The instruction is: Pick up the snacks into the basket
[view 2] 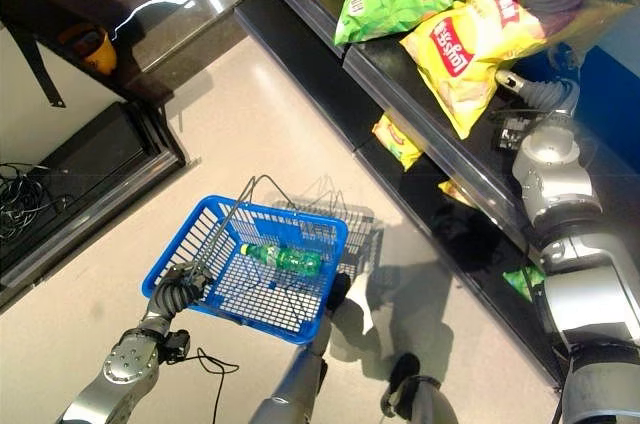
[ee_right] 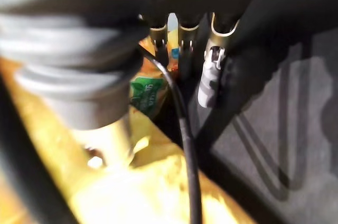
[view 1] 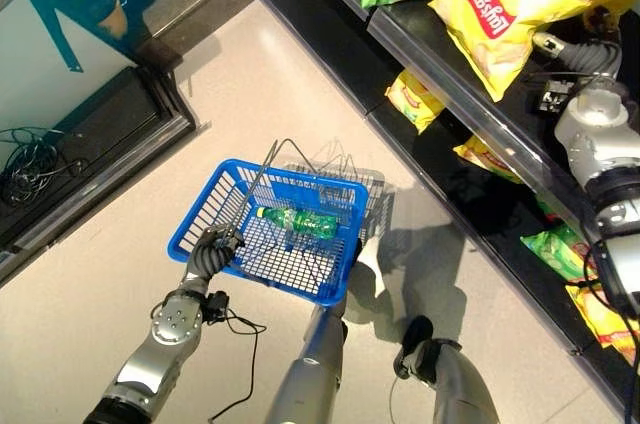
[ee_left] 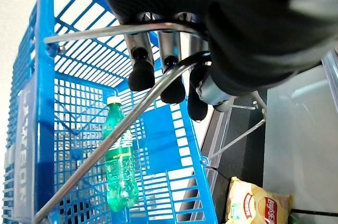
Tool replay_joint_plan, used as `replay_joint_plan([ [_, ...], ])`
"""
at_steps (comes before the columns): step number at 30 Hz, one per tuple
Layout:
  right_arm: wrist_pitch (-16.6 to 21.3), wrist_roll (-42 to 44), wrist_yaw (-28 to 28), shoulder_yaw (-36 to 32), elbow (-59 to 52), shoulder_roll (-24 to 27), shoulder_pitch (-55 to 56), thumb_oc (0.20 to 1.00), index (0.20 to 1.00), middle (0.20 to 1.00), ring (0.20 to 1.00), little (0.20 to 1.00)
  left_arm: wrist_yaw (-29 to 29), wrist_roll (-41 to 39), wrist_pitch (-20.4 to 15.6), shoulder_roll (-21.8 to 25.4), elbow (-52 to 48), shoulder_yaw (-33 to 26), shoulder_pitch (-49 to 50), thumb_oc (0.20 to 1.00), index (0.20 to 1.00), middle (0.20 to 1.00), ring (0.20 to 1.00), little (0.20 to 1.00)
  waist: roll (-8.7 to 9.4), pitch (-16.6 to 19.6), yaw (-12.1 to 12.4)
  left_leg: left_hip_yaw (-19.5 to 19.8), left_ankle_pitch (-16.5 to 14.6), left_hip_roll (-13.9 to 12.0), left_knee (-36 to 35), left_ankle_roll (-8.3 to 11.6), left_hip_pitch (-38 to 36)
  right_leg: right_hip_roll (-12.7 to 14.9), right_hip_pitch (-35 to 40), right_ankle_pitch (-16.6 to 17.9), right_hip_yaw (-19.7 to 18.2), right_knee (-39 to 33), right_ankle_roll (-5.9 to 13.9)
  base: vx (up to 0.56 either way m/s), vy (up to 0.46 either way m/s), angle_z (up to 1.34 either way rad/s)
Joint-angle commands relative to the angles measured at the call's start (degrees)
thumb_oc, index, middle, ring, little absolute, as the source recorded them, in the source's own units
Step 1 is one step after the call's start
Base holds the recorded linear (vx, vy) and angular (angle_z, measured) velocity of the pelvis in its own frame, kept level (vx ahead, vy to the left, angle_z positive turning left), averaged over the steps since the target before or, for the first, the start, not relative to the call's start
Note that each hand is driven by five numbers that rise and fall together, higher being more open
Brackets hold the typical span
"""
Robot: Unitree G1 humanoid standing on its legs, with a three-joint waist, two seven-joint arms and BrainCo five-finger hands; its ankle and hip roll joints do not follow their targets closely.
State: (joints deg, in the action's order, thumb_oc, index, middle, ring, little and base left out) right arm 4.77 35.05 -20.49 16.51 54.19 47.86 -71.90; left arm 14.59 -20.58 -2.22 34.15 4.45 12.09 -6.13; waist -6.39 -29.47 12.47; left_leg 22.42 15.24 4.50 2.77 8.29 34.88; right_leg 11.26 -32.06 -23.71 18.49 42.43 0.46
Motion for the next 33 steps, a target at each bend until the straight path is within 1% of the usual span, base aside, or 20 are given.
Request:
replay_joint_plan([
  [1, 2.8, 1.4, 2.5, 5.1, -1.6, 0.5, -6.1, 0.2, 0.2, 0.2, 0.2, 0.2, 0.6, -0.8, -8.4, 2.6, -7.9, -2.0, -5.3, 0.2, 0.2, 0.2, 0.2, 0.2, 1.16, -0.3, 2.4, -2.2, -7.7, 1.7, 3.0, -1.84, -4.2, 2.4, 7.7, 8.2, -1.2, -13.4, 5.24, 0.02, -0.043, 0.04],
  [4, 2.9, 1.9, 2.6, 4.9, -1.3, 0.1, -5.8, 0.2, 0.2, 0.2, 0.2, 0.2, 0.5, -1.1, -8.5, 2.8, -7.6, -1.6, -5.8, 0.2, 0.2, 0.2, 0.2, 0.2, 1.35, -0.3, 2.7, -1.6, -7.4, 1.6, 2.6, -1.51, -4.5, 2.3, 8.2, 7.3, -0.5, -13.0, 5.01, 0.01, -0.035, 0.04],
  [8, 2.7, 1.7, 2.9, 5.1, -1.5, -1.1, -5.1, 0.2, 0.2, 0.2, 0.2, 0.2, 0.5, -1.0, -8.3, 2.8, -7.2, -1.2, -6.1, 0.2, 0.2, 0.2, 0.2, 0.2, 1.57, -0.3, 2.6, -1.4, -7.0, 1.3, 1.9, -1.34, -5.0, 2.1, 8.6, 7.3, 0.0, -13.0, 4.97, 0.0, -0.012, 0.15],
  [16, 2.5, 2.7, 4.4, 5.5, -2.8, -2.8, -3.6, 0.2, 0.2, 0.2, 0.2, 0.2, 0.1, -0.9, -8.0, 3.0, -6.8, -0.9, -5.8, 0.2, 0.2, 0.2, 0.2, 0.2, 2.45, -0.3, 2.4, -2.2, -7.4, 0.5, 1.7, -1.5, -5.5, 1.6, 8.8, 8.3, -1.1, -14.4, 5.33, -0.01, 0.008, 0.1],
  [18, 2.8, 4.4, 6.2, 5.6, -5.8, -3.2, -2.0, 0.2, 0.2, 0.2, 0.2, 0.2, -0.3, -0.7, -8.0, 3.0, -6.1, -1.1, -5.7, 0.2, 0.2, 0.2, 0.2, 0.2, 2.9, -0.3, 2.0, -2.7, -7.7, 0.4, 2.2, -1.51, -5.3, 1.4, 8.7, 8.6, -1.5, -14.7, 5.45, 0.0, 0.0, 0.0],
  [20, 3.0, 6.0, 6.8, 5.5, -6.8, -3.4, -1.2, 0.2, 0.2, 0.2, 0.2, 0.2, -0.6, -0.7, -7.9, 3.1, -5.7, -1.0, -5.4, 0.2, 0.2, 0.2, 0.2, 0.2, 3.25, -0.3, 1.8, -3.0, -8.0, 0.2, 2.6, -1.5, -5.3, 1.1, 8.7, 8.9, -1.9, -15.1, 5.52, 0.0, 0.005, -0.02],
  [24, 5.7, 12.6, 7.4, 2.6, -10.6, -4.8, 0.5, 0.2, 0.2, 0.2, 0.2, 0.2, -0.8, -0.9, -7.7, 2.9, -5.1, -1.1, -5.1, 0.2, 0.2, 0.2, 0.2, 0.2, 3.78, -0.3, 1.4, -3.5, -8.3, 0.0, 2.8, -1.5, -5.5, 0.8, 8.9, 9.2, -2.3, -15.6, 5.7, 0.0, 0.004, -0.03],
  [26, 7.9, 18.1, 8.4, 0.2, -14.8, -6.7, 2.4, 0.2, 0.2, 0.2, 0.2, 0.2, -1.1, -0.6, -7.4, 2.4, -4.7, -0.9, -5.2, 0.2, 0.2, 0.2, 0.2, 0.2, 3.92, -0.3, 0.9, -3.6, -8.3, -0.1, 2.8, -1.48, -5.6, 0.7, 9.1, 9.1, -2.5, -15.9, 5.68, 0.0, -0.004, -0.06],
  [28, 9.4, 21.2, 8.9, -2.1, -17.9, -7.8, 4.5, 0.2, 0.2, 0.2, 0.2, 0.2, -1.4, -0.5, -7.2, 2.3, -4.0, -0.6, -5.1, 0.2, 0.2, 0.2, 0.2, 0.2, 4.18, -0.3, 0.8, -3.6, -8.3, -0.2, 2.6, -1.43, -6.1, 0.6, 9.8, 9.2, -2.4, -16.3, 5.64, 0.0, 0.0, 0.0],
  [33, 12.6, 26.1, 9.9, -5.7, -23.8, -10.4, 7.1, 0.2, 0.2, 0.2, 0.2, 0.2, -1.9, -0.2, -6.7, 2.4, -2.9, -0.4, -4.6, 0.2, 0.2, 0.2, 0.2, 0.2, 4.4, -0.3, 0.5, -3.8, -8.3, -0.5, 2.0, -1.35, -7.5, 0.4, 11.5, 10.0, -2.5, -18.0, 5.92, 0.0, 0.0, 0.0],
])
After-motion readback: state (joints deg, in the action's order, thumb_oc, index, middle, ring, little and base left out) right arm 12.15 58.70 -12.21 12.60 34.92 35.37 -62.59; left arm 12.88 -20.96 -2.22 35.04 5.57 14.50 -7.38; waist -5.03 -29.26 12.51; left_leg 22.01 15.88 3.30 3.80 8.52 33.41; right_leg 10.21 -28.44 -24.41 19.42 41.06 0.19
